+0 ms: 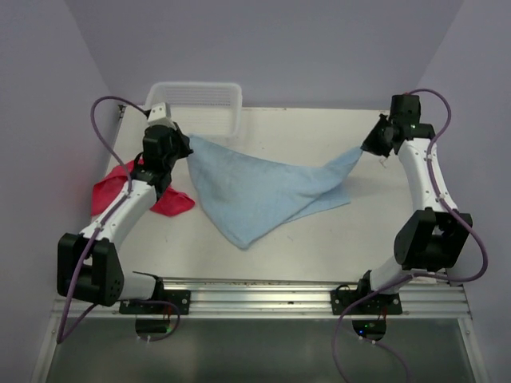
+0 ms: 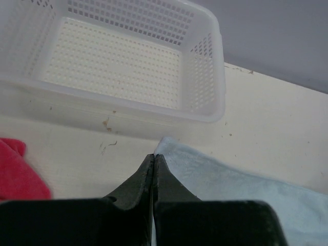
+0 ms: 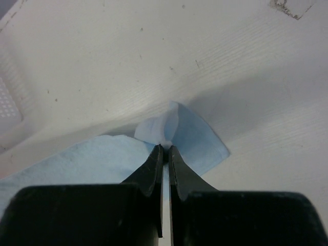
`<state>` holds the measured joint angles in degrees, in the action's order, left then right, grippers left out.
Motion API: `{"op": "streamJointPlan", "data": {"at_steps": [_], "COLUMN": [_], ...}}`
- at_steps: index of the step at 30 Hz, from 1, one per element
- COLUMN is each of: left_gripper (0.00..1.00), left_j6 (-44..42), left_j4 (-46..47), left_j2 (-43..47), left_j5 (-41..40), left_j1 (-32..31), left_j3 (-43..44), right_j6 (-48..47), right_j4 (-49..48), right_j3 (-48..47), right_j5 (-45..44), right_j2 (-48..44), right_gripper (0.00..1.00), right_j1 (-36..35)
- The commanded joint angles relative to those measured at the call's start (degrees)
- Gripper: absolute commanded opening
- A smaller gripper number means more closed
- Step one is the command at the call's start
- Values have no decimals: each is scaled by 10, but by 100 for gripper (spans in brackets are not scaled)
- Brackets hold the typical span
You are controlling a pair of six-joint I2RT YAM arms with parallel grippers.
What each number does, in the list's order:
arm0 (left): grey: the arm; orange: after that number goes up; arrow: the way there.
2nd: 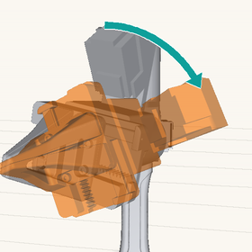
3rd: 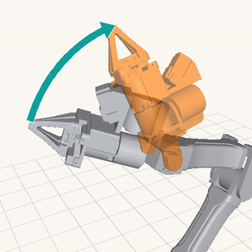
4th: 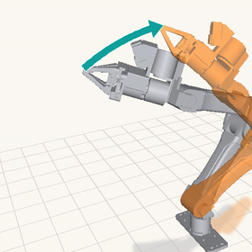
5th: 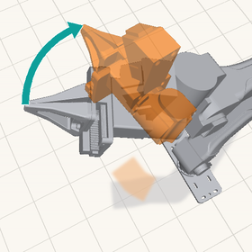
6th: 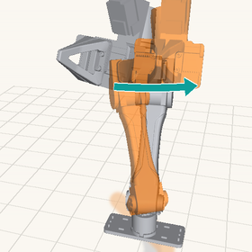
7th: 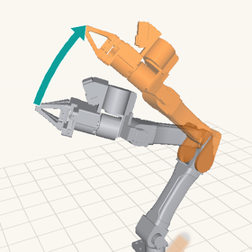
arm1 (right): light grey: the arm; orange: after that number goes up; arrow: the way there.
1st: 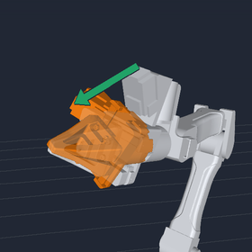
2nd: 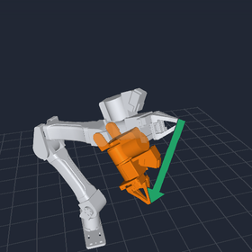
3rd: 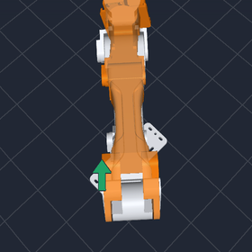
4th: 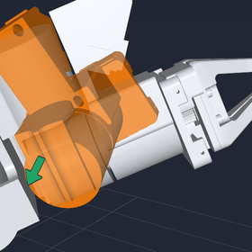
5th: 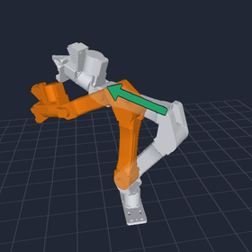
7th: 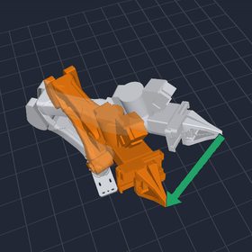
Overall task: Roll the towels
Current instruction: Flatten the towel
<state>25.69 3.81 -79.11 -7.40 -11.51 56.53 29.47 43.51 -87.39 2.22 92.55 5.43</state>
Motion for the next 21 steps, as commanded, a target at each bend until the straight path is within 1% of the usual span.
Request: {"op": "streamJointPlan", "data": {"at_steps": [1,4,5,9,12,16,20,21], "left_gripper": [0,0,0,0,0,0,0,0], "left_j6": [-12,-7,-5,1,1,9,7,5], "left_j4": [37,54,58,76,75,101,105,112], "left_j2": [43,92,118,173,203,251,289,298], "left_j5": [-6,-14,-16,-19,6,67,94,103], "left_j1": [14,20,22,32,37,42,43,43], "left_j3": [-37,-64,-70,-92,-92,-114,-125,-128], "right_j6": [39,73,82,127,139,146,152,160], "right_j4": [22,40,47,61,77,98,136,144], "right_j3": [-28,-52,-64,-83,-94,-103,-129,-133], "right_j5": [-18,-32,-33,-26,-28,-36,-65,-85], "right_j2": [-47,-71,-84,-111,-130,-157,-186,-191], "right_gripper": [0,0,0,0,0,0,0,0], "right_j1": [5,14,18,35,42,44,46,46]}}
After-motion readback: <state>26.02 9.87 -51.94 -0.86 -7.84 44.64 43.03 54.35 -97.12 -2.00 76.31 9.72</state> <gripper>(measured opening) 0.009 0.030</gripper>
